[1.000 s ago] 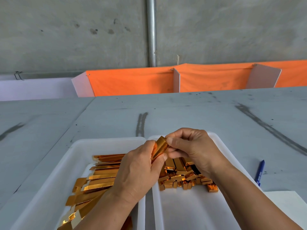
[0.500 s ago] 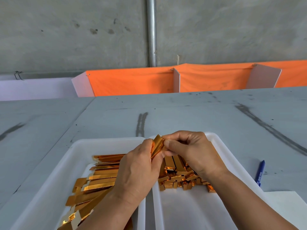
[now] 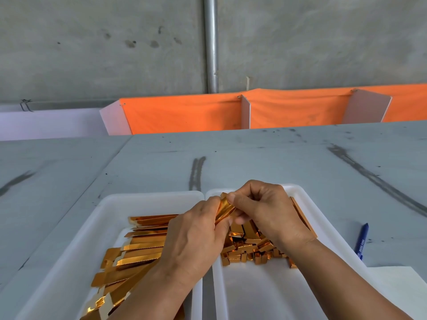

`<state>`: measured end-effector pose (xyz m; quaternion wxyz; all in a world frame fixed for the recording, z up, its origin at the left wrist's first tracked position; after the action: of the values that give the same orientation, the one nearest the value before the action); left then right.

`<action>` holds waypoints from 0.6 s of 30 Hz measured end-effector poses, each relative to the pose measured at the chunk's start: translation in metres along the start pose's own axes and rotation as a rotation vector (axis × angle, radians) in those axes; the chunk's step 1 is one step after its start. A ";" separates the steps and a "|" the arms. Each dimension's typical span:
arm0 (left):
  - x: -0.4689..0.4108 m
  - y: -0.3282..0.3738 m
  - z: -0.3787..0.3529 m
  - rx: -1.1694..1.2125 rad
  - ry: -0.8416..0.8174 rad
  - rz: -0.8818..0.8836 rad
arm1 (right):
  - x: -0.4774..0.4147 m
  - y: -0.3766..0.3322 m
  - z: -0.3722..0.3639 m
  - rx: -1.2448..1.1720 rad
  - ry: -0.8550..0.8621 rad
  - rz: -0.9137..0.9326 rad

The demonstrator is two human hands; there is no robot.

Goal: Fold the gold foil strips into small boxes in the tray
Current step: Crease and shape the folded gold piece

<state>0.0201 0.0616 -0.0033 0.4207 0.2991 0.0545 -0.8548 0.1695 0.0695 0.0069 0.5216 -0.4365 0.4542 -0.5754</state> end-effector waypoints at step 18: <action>-0.001 0.003 0.005 0.096 0.059 0.012 | 0.000 -0.003 -0.001 -0.225 -0.175 -0.018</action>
<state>0.0208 0.0587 0.0021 0.4093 0.3445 0.0239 -0.8445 0.1678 0.0694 0.0092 0.5018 -0.5449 0.4644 -0.4854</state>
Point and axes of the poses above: each hand's wrist, its own x-axis away from the middle knuckle, its own z-axis out of the back of the hand, y = z × x, the point moved 3 cm from there along -x, towards the middle knuckle, and after that the axes turned 12 degrees about -z, right-handed, at the moved point
